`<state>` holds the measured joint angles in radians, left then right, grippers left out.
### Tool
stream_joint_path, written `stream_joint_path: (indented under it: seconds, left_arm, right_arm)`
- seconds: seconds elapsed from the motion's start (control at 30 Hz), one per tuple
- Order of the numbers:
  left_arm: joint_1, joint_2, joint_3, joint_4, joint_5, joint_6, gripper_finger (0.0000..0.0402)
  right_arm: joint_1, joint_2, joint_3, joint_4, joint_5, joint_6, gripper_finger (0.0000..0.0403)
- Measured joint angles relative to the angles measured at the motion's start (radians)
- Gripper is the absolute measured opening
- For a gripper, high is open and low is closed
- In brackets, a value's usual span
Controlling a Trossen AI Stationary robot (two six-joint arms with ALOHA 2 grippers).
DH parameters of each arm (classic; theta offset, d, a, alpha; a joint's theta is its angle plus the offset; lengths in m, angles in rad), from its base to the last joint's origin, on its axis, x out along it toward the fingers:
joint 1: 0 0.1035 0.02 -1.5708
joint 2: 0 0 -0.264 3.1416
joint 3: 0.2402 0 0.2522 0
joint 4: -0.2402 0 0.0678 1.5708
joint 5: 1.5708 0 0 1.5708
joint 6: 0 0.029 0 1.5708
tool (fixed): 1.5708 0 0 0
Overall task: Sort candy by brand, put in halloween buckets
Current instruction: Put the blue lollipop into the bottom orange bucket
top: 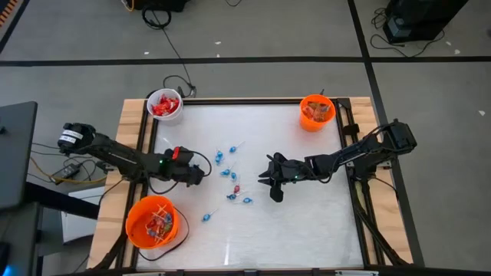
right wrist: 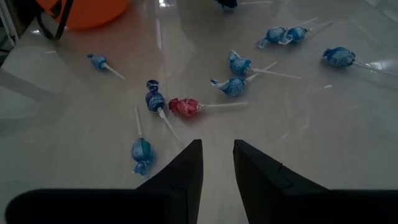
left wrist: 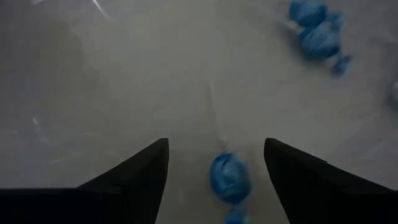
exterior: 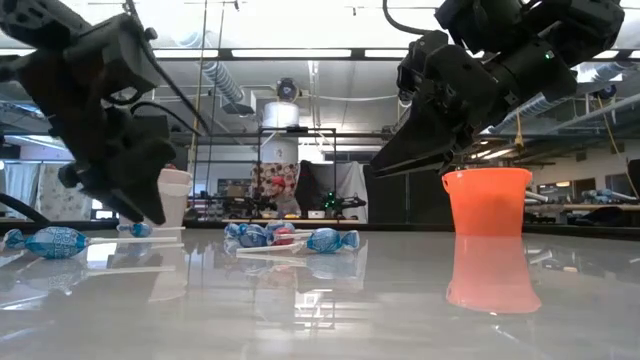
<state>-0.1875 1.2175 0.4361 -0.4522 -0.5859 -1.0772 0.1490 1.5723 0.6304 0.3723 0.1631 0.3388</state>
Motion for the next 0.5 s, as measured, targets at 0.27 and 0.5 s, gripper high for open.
stream_joint_path:
  seconds: [0.27, 0.5]
  left_arm:
    - [0.000, 0.000, -0.048, 0.079, 0.022, 0.003, 0.0229]
    - [0.004, 0.049, -0.107, 0.207, 0.049, -0.001, 0.0194]
  right_arm:
    - [0.000, 0.000, 0.000, -0.002, 0.000, -0.006, 0.0103]
    - [0.000, 0.000, 0.000, -0.007, 0.027, -0.022, 0.0103]
